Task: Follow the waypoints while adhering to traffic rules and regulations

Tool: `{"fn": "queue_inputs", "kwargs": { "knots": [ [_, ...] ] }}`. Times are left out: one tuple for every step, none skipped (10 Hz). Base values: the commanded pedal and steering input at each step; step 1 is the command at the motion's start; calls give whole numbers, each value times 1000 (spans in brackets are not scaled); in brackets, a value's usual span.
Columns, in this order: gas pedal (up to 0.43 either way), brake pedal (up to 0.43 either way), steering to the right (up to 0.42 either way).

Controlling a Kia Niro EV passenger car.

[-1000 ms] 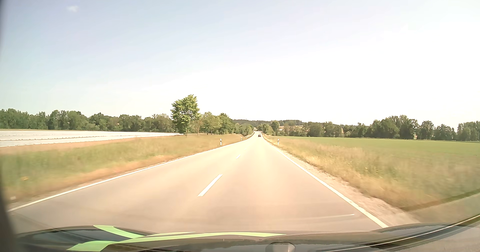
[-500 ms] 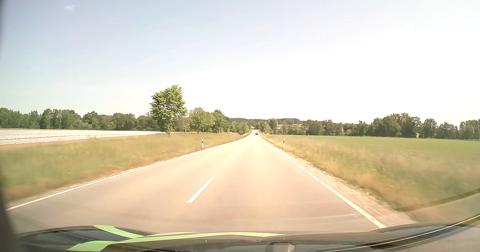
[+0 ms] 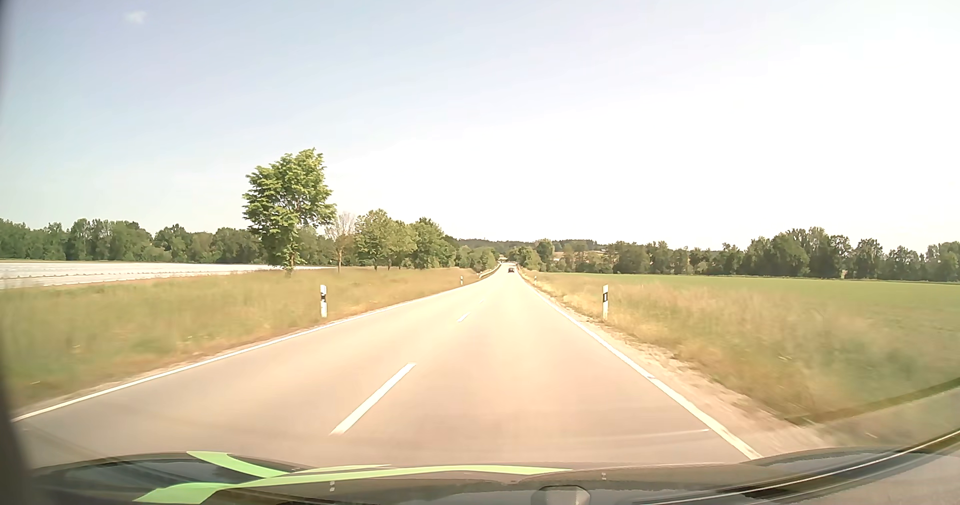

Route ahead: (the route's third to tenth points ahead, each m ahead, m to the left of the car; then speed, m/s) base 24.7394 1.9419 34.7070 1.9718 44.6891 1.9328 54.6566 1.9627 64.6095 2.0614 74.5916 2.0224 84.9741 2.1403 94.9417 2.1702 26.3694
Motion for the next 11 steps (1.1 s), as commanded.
{"fn": "queue_inputs", "kwargs": {
  "knots": [
    [228, 0, 1],
    [228, 0, 1],
    [228, 0, 0],
    [228, 0, 0],
    [240, 0, 0],
    [240, 0, 0],
    [240, 0, 0],
    [240, 0, 0],
    [240, 0, 0],
    [228, 0, -1],
    [220, 0, -1]
  ]
}}
